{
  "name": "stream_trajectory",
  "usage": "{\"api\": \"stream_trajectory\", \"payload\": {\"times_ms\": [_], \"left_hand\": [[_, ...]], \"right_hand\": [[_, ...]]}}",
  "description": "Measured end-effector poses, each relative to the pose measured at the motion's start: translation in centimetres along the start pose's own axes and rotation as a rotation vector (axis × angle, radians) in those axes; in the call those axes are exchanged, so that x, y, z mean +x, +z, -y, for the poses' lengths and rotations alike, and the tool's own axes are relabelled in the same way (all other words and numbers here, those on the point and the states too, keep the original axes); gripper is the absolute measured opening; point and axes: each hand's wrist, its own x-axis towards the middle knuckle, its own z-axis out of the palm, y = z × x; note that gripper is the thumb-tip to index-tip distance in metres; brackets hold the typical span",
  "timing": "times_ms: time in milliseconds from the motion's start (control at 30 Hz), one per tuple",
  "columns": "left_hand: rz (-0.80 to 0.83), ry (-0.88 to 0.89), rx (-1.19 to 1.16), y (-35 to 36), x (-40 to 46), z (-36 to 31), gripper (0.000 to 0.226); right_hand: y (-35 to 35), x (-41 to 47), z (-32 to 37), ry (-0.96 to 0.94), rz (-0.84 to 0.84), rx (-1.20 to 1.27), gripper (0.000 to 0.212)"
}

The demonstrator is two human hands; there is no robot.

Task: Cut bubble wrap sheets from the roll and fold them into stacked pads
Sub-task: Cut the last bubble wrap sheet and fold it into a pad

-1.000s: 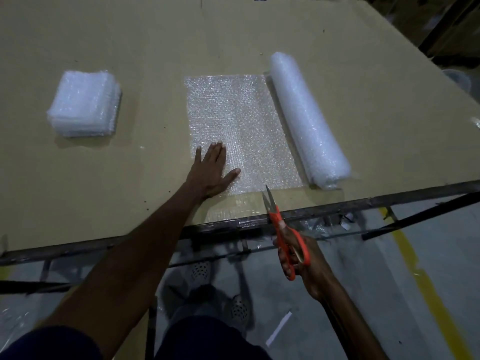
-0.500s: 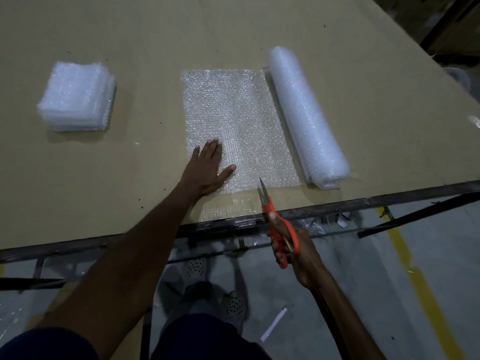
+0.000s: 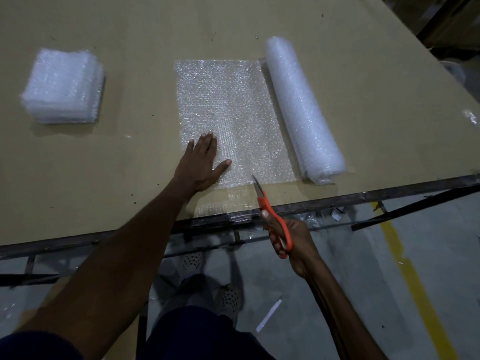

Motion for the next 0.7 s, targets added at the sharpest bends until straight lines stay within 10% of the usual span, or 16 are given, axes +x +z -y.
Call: {"api": "stream_trajectory", "payload": {"times_ms": [700], "left_hand": [[0.017,0.008,0.003,0.0,0.0,0.2,0.086]], "right_hand": [[1.0,0.3,-0.2,0.017,-0.067,0.022,0.053]]}}
